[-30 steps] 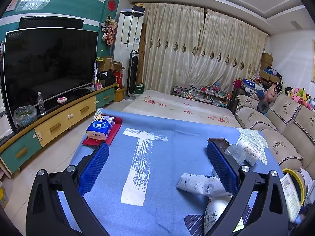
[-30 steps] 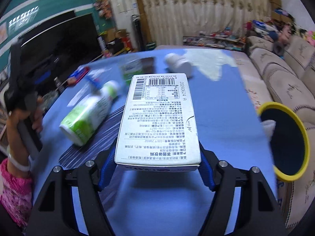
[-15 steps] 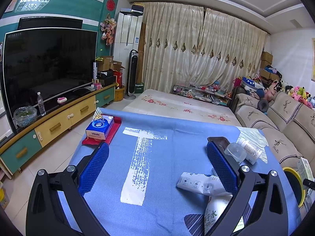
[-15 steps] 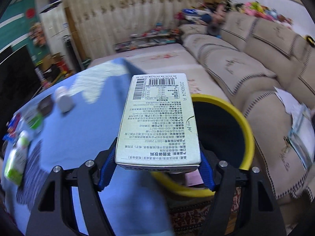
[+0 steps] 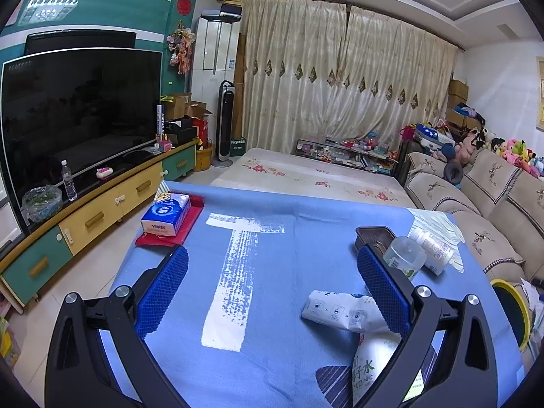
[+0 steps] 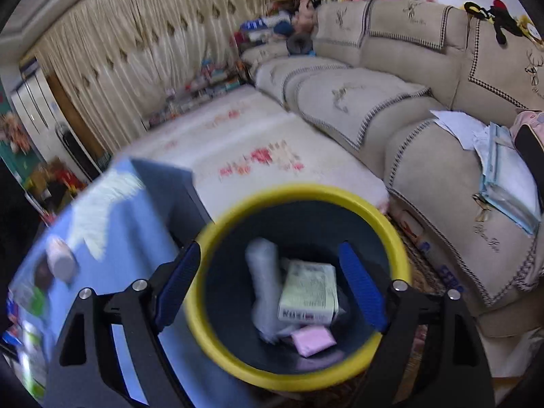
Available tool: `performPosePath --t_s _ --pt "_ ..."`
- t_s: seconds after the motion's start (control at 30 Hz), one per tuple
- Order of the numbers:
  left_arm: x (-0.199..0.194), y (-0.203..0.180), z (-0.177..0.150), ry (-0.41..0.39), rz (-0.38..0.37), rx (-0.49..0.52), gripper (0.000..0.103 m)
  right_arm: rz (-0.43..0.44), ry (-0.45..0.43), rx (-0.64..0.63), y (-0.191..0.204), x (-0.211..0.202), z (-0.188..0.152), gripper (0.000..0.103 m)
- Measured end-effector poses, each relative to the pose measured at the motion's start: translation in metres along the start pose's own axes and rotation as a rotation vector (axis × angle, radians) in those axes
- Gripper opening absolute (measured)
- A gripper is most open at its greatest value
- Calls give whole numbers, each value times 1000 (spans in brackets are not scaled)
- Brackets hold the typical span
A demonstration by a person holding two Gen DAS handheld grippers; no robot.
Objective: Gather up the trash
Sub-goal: 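Lift the paper box over the bin and open the right gripper, then grasp the green-labelled milk bottle with the left gripper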
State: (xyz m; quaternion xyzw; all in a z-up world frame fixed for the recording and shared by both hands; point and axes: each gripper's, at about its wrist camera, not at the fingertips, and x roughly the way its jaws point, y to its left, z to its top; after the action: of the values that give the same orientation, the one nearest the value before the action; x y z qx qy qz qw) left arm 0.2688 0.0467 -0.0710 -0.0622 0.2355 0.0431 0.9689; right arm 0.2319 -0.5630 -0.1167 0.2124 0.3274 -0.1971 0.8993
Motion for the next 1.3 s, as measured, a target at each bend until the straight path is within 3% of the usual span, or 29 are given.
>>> performPosePath --t_s 0.17,0.33,0.5,0.57,0.7,0.83,0.93,0.97,1.03,1.27,1.3 --pt "-1 -11 -3 2 -14 46 98 14 -178 3 40 -15 -2 83" --pt "-1 -24 -6 24 -22 94 98 -54 -246 -65 53 -18 -8 86" --pt "-19 -43 -9 91 -75 84 98 -57 -244 -105 58 -12 -12 86" --pt "-32 -60 -20 103 -52 143 98 -45 -246 -108 59 -13 -12 86" --pt "-41 -91 -50 200 -88 232 98 -8 -253 -105 59 -17 -12 87" --pt "-42 -105 -65 206 -47 281 98 15 -251 -101 59 -20 -12 88" --pt "-32 -107 -68 249 -52 263 97 28 -257 -100 60 -22 -12 88" --pt "-25 -107 -69 264 -49 266 96 30 -258 -101 61 -22 -12 88" --pt "-15 -110 -72 297 -39 272 83 30 -259 -106 63 -23 -13 88" --pt "11 -104 -74 376 -18 269 62 37 -250 -124 69 -22 -13 88" --pt "12 -105 -75 387 -27 276 54 37 -250 -123 68 -22 -13 88"
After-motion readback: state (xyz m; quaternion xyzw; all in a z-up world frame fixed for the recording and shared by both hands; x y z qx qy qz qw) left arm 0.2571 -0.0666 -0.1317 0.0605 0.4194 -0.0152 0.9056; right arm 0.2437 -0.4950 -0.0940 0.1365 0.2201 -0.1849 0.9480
